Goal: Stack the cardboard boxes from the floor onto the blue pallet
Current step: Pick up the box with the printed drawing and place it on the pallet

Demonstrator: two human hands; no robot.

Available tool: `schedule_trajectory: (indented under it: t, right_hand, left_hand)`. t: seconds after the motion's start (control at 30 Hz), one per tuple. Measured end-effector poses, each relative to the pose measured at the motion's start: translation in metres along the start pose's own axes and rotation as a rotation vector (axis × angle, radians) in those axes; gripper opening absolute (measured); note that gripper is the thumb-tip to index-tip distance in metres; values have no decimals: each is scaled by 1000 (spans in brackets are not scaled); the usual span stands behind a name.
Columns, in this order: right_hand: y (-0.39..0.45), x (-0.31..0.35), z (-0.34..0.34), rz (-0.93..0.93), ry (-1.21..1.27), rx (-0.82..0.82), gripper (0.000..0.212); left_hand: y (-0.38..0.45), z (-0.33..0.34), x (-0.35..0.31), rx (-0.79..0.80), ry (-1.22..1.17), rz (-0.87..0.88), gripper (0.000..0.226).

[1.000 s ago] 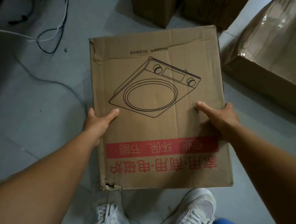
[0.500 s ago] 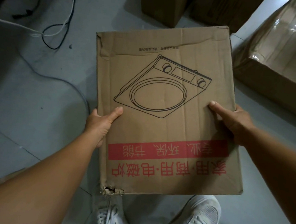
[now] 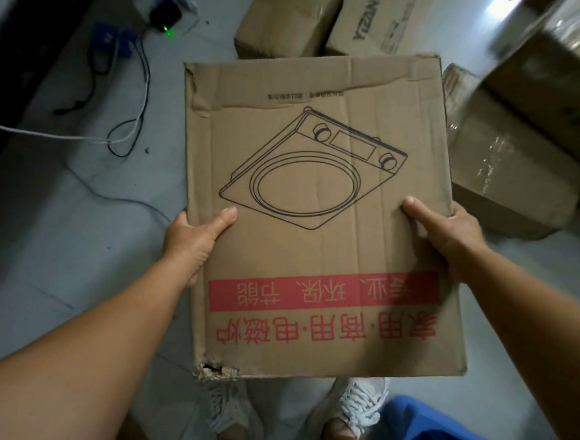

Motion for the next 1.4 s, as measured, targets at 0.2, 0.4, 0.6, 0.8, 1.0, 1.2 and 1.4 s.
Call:
schedule_trajectory:
  t: [0.2,0.4,0.6,0.8,1.0,1.2,1.4]
  right_hand:
    - [-40,28,-53,6,7,-60,56]
    - [-75,45,-101,27,32,-106,64]
    - [-114,51,-142,31,106,-154,71]
    - [-154,39,-167,68,190,-251,75]
    - [-201,10,-183,95,266,-325,75]
    - [-249,-29,-195,127,404,-437,67]
    - [-296,-73,-208,189,491,-546,85]
  left_hand:
    - [-53,-10,-59,36,80,56,111]
    - [-97,-7,-107,58,144,118,100]
    - [-138,-4,-143,134,179,165,119]
    - [-165,0,-166,217,223,229,81]
    - [-191,5,-178,335,311,305,82]
    - [-224,16,-179,449,429,374,83]
    - [-264,34,-168,502,549,434,79]
Point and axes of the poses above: each hand's wrist, its own y-axis towards the middle knuckle, its own z-axis out of the palm, x = y × z, the point moved 3 cm from there along y, towards the middle knuckle, and after that the axes turned 3 degrees about -z, right-handed, at the moved point
